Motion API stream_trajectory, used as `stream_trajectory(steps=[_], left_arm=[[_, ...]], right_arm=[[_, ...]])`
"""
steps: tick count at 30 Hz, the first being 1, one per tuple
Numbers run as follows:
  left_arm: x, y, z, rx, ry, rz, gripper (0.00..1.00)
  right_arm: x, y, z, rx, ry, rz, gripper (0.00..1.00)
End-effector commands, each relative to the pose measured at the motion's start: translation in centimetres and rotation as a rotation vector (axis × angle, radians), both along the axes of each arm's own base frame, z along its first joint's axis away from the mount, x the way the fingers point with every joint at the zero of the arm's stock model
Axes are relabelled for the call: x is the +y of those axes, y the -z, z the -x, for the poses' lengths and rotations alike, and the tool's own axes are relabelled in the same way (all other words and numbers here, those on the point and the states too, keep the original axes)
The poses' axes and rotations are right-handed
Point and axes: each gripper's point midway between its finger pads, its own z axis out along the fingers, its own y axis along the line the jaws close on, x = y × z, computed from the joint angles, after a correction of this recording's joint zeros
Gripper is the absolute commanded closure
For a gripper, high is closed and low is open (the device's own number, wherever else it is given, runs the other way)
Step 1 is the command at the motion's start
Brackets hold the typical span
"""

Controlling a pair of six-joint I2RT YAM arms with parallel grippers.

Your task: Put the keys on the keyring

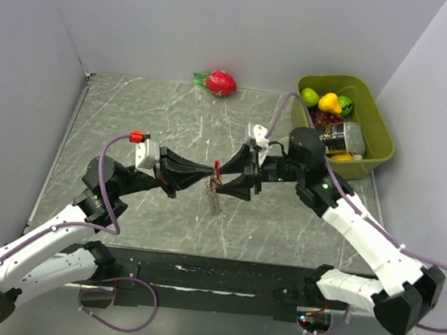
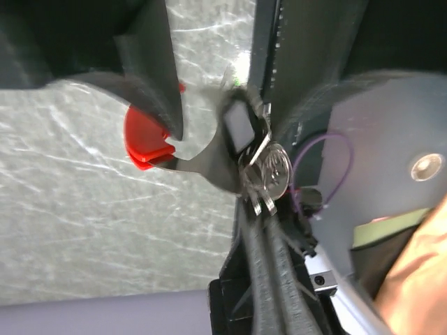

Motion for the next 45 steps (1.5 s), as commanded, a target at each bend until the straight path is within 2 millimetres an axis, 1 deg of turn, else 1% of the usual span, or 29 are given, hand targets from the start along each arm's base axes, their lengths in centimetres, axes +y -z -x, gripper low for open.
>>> stream_trajectory(steps=[1,3,9,10,11,12,13,16,21,24,25,27,28,29,34,36,37,38,39,40,41,42,43,45], left_arm=[[0.7,-1.8,1.1,-0.063,0.008,0.049,0.99],[0.7,-1.6,1.1,-0.058,0.009,0.048,0.99],[0.6,-1.5,1.2,-0.053,0.017,0.046,0.99],[0.6,-1.4,1.2,-0.054,0.019,0.043,0.99],[0.6,-1.6,1.3,-0.059,0.022,0.045,0.99],[0.5,-1.5,1.2,-0.058,0.022,0.045,0.99],[0.5,-1.6,1.3,-0.057,0.024,0.045,0.99],[0.4,-1.6,1.4,-0.057,0.034,0.044,0.99],[0.3,-1.4,1.4,-0.052,0.041,0.039,0.99],[0.3,-1.2,1.4,-0.048,0.039,0.042,0.99],[0.4,-1.3,1.4,-0.049,0.039,0.045,0.99],[0.4,-1.2,1.4,-0.047,0.039,0.045,0.99],[0.4,-1.1,1.3,-0.044,0.037,0.045,0.99],[0.4,-1.1,1.4,-0.044,0.038,0.045,0.99],[0.2,-0.5,1.1,-0.030,0.032,0.027,0.99],[0.1,0.1,0.8,-0.016,0.025,0.009,0.99],[0.2,0.2,0.6,-0.011,0.013,0.003,0.99],[0.4,-0.1,0.3,-0.010,-0.009,0.007,0.99],[0.5,0.3,0.0,0.004,-0.028,-0.013,0.96],[0.7,0.1,-0.2,0.005,-0.048,-0.015,0.84],[1.1,-0.2,-0.7,0.012,-0.091,-0.008,0.76],[1.3,0.4,-1.2,0.036,-0.121,-0.034,0.62],[1.7,-0.1,-1.4,0.040,-0.149,-0.027,0.36],[2.7,-0.4,-2.4,0.057,-0.236,-0.027,0.30]], right_arm=[[-1.1,-3.5,-0.3,-0.124,0.094,-0.097,0.34],[-1.3,-4.0,0.0,-0.135,0.099,-0.118,0.31],[-1.6,-5.6,0.7,-0.142,0.102,-0.201,0.32],[-1.5,-6.1,0.8,-0.167,0.088,-0.225,0.35],[-1.4,-6.1,0.9,-0.125,0.084,-0.231,0.37],[-1.3,-6.2,0.8,-0.119,0.082,-0.239,0.37],[-1.1,-6.4,0.8,-0.117,0.079,-0.248,0.40],[-0.4,-5.8,0.4,-0.079,0.057,-0.240,0.43],[0.1,-6.0,0.6,-0.056,0.022,-0.260,0.47],[0.3,-5.7,0.4,-0.044,0.017,-0.252,0.62],[0.5,-5.5,0.2,-0.037,0.015,-0.245,0.74],[0.6,-5.2,0.2,-0.027,0.004,-0.238,0.85],[0.8,-5.0,0.2,-0.022,-0.005,-0.232,0.96],[0.9,-5.0,0.2,-0.021,-0.012,-0.229,1.00],[1.1,-4.3,-0.1,-0.009,-0.011,-0.221,1.00],[1.1,-4.1,-0.4,-0.001,0.001,-0.213,1.00],[1.3,-3.6,-0.7,0.004,0.007,-0.202,1.00],[1.4,-3.1,-1.1,0.020,0.021,-0.186,1.00],[1.5,-2.7,-1.2,0.032,0.024,-0.175,1.00],[1.7,-2.1,-1.6,0.040,0.027,-0.161,1.00],[1.7,-1.5,-1.7,0.056,0.030,-0.144,1.00],[1.8,-0.7,-1.8,0.068,0.033,-0.131,1.00],[1.8,-0.2,-1.8,0.071,0.035,-0.123,1.00],[1.6,1.3,-2.1,0.097,0.057,-0.088,1.00]])
